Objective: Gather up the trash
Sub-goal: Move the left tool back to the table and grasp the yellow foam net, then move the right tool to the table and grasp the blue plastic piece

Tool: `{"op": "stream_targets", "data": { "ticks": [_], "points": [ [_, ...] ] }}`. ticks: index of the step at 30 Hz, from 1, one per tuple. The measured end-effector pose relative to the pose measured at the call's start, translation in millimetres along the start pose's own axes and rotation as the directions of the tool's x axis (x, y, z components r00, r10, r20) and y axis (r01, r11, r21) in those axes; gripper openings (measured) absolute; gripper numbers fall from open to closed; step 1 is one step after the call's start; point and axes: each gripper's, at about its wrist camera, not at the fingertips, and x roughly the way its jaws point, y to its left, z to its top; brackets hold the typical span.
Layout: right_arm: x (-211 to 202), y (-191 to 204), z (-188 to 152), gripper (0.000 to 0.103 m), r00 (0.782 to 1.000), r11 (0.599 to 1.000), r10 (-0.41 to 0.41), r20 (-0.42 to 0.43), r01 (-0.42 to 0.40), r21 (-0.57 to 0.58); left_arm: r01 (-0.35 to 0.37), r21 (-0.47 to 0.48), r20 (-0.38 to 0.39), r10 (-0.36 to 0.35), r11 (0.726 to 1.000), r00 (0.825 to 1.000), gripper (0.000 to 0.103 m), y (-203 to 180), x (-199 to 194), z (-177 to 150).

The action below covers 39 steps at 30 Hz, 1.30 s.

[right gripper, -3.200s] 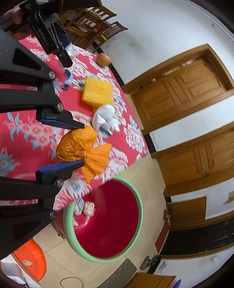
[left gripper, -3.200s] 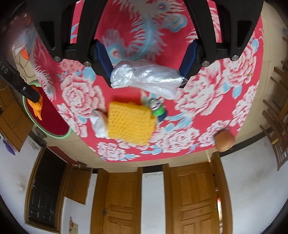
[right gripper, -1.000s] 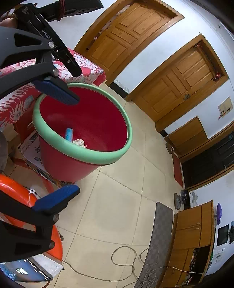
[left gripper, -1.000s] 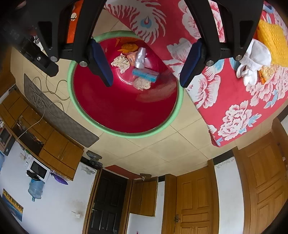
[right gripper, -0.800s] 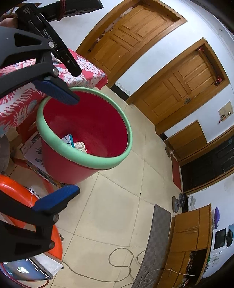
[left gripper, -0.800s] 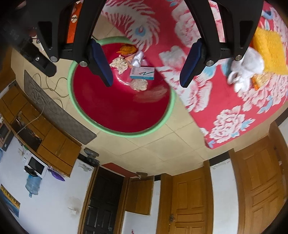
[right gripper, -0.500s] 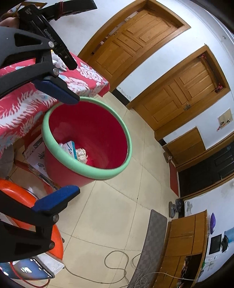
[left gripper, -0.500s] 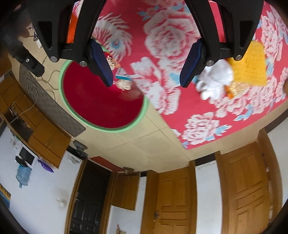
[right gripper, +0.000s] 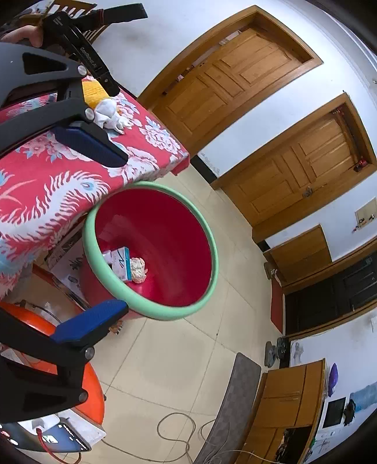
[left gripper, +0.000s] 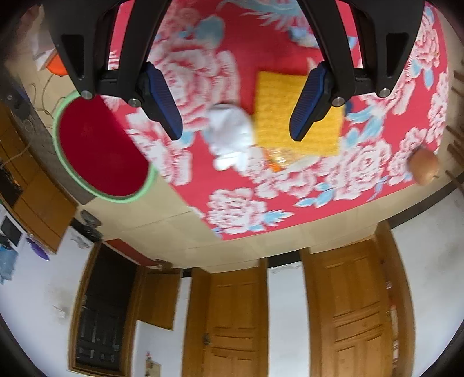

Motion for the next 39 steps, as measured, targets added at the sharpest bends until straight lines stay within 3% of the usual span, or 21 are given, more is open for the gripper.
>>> {"op": "stream_targets", "data": {
  "ticks": [9,15,18,30,34,39],
  "points": [
    [3.8,14.2,-5.2,0.095,1.0,0.999,-0.004,-0.02,0.004,-0.033,-0.104,-0.046,-0.029,0.103,0.994,0.994,0.076,41.7,17.3,-11.8],
    [10.9,22.5,-9.8,0.095,0.999,0.999,-0.007,-0.041,0.005,-0.054,-0.113,-0.071,-0.064,0.109,0.991,0.992,0.075,56.7,32.7,-18.7],
    [13.8,26.5,-11.3,0.095,0.999,0.998,-0.01,-0.053,0.006,-0.065,-0.103,-0.082,-0.072,0.098,0.991,0.993,0.059,61.7,36.8,-20.6],
    [21.4,41.5,-22.6,0.095,0.996,0.994,-0.013,-0.09,0.004,-0.105,-0.007,-0.159,-0.056,-0.002,0.987,0.998,0.014,73.1,30.8,-26.6],
    [17.4,43.1,-25.9,0.095,0.995,0.994,-0.016,-0.099,0.005,-0.111,0.043,-0.206,-0.043,-0.053,0.978,0.998,0.011,77.1,17.0,-28.5],
    [4.0,51.0,-28.6,0.095,0.996,0.991,0.002,-0.086,-0.014,-0.135,0.056,-0.202,-0.006,-0.058,0.978,0.998,0.011,80.0,-9.3,-31.2]
  ]
}}
